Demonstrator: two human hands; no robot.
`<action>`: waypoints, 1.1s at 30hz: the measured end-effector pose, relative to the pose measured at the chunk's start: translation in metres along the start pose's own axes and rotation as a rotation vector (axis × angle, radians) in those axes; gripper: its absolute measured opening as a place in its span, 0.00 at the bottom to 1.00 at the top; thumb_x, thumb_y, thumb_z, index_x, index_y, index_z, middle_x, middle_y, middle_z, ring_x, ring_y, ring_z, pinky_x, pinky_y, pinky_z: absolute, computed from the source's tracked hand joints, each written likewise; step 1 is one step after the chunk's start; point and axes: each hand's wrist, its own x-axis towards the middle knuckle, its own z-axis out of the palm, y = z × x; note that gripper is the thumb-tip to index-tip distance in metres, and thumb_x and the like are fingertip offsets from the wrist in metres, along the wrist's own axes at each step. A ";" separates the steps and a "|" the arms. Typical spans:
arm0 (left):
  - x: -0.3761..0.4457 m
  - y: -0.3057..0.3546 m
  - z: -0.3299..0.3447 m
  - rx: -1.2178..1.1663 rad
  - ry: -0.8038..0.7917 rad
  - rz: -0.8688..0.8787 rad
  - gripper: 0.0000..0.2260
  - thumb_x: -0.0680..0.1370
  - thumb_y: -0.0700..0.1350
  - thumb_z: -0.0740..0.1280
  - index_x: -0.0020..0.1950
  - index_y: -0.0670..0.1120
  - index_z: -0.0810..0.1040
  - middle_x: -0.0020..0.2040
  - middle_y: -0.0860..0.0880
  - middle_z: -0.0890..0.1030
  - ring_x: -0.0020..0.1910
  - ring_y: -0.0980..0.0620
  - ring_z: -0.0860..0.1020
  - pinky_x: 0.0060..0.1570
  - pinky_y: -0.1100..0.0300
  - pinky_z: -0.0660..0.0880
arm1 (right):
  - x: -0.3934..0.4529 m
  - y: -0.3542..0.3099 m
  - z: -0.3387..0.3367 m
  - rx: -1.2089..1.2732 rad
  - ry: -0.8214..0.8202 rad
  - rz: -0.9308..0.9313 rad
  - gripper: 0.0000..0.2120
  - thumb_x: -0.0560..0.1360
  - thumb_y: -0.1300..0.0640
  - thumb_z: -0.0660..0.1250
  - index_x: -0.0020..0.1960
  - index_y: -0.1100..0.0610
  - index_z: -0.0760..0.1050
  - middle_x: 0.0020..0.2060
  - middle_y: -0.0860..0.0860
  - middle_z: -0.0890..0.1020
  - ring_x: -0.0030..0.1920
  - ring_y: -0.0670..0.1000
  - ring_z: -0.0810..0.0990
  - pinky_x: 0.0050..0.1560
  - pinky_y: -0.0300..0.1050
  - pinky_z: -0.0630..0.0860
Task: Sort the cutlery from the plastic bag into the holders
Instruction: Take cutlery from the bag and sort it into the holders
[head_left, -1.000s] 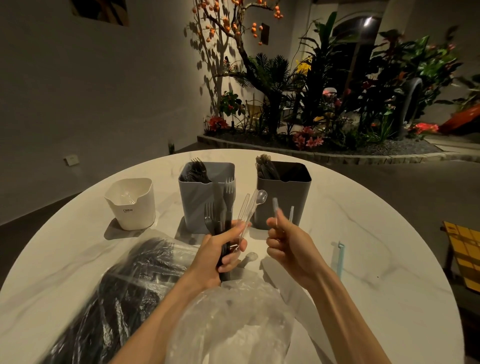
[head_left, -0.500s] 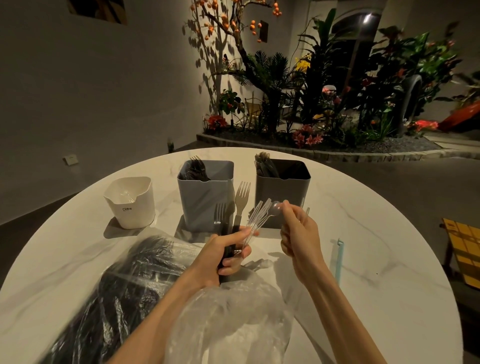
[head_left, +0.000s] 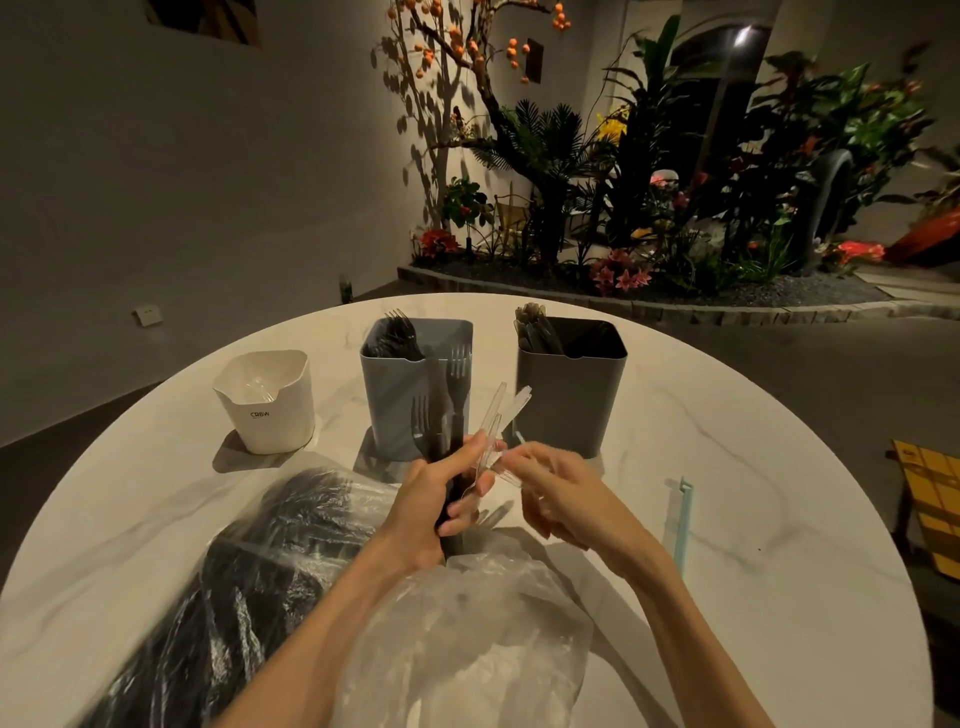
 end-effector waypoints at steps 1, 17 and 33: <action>-0.001 0.000 0.001 0.020 -0.002 -0.003 0.13 0.79 0.50 0.67 0.53 0.41 0.84 0.33 0.46 0.73 0.22 0.57 0.62 0.18 0.67 0.57 | -0.001 -0.001 0.002 -0.011 -0.057 -0.014 0.17 0.82 0.44 0.61 0.53 0.58 0.78 0.24 0.49 0.72 0.22 0.44 0.67 0.24 0.33 0.65; 0.001 -0.007 0.001 -0.027 -0.310 -0.166 0.24 0.80 0.52 0.65 0.68 0.36 0.72 0.31 0.48 0.69 0.22 0.57 0.62 0.19 0.67 0.60 | 0.003 -0.005 -0.004 0.487 0.373 -0.066 0.14 0.74 0.44 0.71 0.49 0.54 0.85 0.23 0.51 0.68 0.24 0.46 0.60 0.25 0.37 0.59; 0.001 -0.007 0.005 0.021 -0.004 0.015 0.24 0.76 0.53 0.67 0.62 0.35 0.72 0.28 0.48 0.70 0.19 0.57 0.59 0.19 0.63 0.53 | 0.001 -0.004 -0.020 0.858 0.533 0.032 0.18 0.83 0.52 0.60 0.38 0.58 0.76 0.25 0.49 0.68 0.24 0.44 0.63 0.25 0.36 0.60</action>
